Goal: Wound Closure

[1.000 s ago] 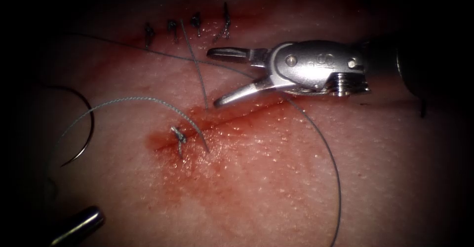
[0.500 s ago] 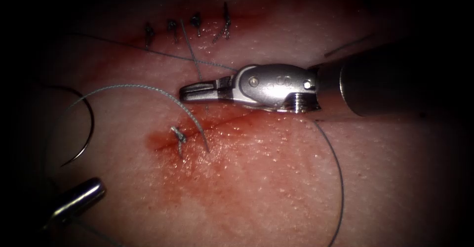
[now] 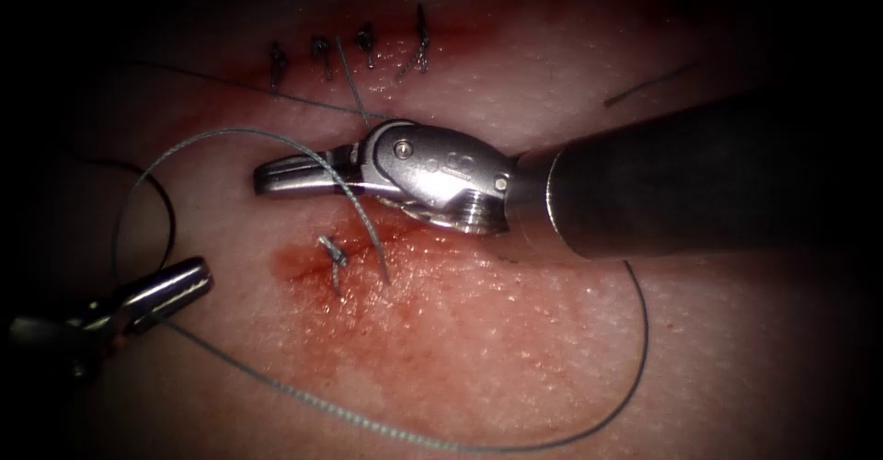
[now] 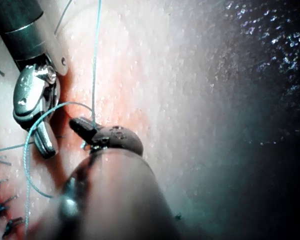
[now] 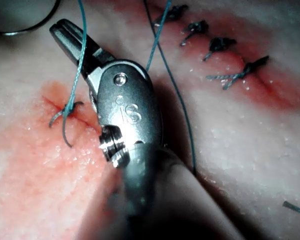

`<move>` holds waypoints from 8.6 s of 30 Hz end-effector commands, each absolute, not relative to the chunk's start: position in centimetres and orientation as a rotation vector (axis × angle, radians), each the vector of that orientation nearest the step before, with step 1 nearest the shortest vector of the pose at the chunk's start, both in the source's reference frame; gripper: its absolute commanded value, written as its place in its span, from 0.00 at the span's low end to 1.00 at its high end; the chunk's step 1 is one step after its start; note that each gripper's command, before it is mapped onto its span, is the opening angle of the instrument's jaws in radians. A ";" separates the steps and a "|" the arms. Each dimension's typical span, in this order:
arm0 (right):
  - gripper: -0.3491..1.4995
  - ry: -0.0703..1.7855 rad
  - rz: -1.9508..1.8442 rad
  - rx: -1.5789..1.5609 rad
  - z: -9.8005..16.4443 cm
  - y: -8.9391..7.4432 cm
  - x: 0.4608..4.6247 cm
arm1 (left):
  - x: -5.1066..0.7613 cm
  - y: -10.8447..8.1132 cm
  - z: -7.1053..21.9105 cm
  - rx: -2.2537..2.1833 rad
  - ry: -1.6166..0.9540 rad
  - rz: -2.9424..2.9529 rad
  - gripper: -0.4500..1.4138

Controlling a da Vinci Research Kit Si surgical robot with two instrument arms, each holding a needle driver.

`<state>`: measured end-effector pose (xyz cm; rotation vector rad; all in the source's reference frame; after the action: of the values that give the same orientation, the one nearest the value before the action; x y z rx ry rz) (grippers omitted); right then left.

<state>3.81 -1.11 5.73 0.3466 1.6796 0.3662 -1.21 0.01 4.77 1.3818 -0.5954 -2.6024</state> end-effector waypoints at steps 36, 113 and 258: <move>0.95 1.672 0.502 0.244 5.5 -1.0 4.26 | -2.37 -0.2 5.1 1.365 -0.311 -2.348 0.00; 0.65 1.809 0.567 0.775 5.4 -1.4 3.35 | -1.47 0.2 5.9 1.635 -0.594 -2.153 0.00; 0.00 0.988 0.991 -0.046 5.3 -2.4 3.38 | -1.75 2.3 5.3 1.064 -1.280 -2.865 0.00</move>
<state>3.31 -2.38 5.27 -0.0518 0.9871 0.9853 -1.71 2.31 5.26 1.0571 -1.2860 -2.8663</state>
